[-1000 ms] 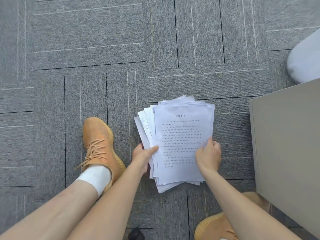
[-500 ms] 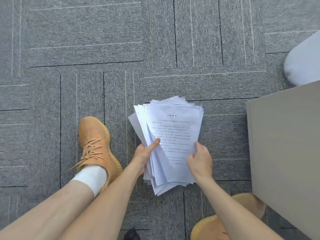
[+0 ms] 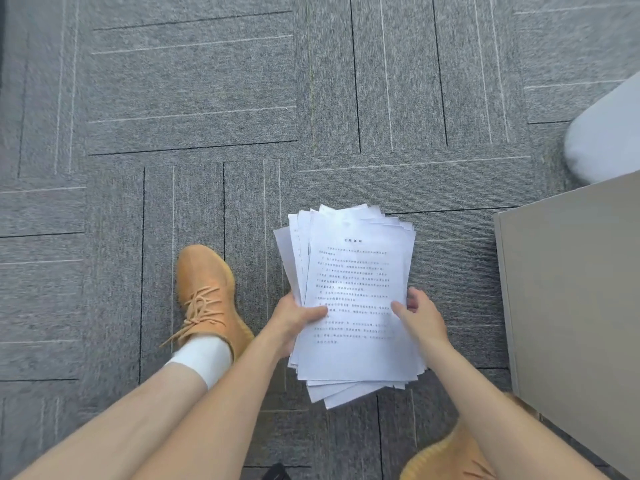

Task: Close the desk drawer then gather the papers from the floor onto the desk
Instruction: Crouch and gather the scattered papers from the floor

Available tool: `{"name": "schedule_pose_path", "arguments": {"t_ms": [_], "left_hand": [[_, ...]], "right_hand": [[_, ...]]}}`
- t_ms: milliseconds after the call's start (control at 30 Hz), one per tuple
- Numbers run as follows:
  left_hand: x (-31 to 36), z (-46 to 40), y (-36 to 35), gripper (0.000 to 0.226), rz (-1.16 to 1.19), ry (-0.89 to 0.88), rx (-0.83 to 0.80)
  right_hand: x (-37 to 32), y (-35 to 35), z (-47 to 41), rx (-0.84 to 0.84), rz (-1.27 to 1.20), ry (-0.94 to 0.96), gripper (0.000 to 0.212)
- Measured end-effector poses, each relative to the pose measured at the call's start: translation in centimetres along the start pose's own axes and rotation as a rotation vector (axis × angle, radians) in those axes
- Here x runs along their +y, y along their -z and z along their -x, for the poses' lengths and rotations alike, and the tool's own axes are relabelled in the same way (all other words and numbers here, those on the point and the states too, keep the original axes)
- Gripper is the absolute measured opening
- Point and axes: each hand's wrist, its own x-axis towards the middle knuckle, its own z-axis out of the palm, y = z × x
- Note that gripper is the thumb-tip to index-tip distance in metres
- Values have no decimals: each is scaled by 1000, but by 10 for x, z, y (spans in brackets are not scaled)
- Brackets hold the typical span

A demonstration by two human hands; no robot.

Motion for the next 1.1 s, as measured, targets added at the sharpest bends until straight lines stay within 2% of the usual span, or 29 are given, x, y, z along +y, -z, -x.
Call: {"name": "schedule_pose_path", "arguments": {"t_ms": [133, 200, 333, 433, 533, 767, 900, 1000, 1100], "left_hand": [[22, 19, 10, 45, -27, -20, -65], [36, 33, 13, 43, -39, -36, -58], [77, 75, 14, 39, -7, -90, -24], [115, 125, 15, 32, 36, -172, -13], [155, 191, 13, 41, 51, -292, -93], [217, 379, -5, 45, -5, -614, -229], [224, 493, -31, 34, -54, -796, -206], [217, 579, -60, 43, -47, -953, -219], [195, 663, -98, 16, -77, -1124, -337]], "right_hand": [[-12, 17, 8, -239, -340, -169, 31], [-25, 23, 17, -282, -408, -159, 24], [-71, 40, 49, -246, -444, -23, 12], [-118, 66, 86, -214, -441, 127, 21], [-169, 107, 138, -189, -463, 285, 32], [-246, 222, 325, -59, -538, 618, 26], [-247, 282, 447, 72, -564, 802, 19], [-232, 322, 540, 198, -612, 904, 21], [-200, 357, 623, 368, -648, 995, 25]]}}
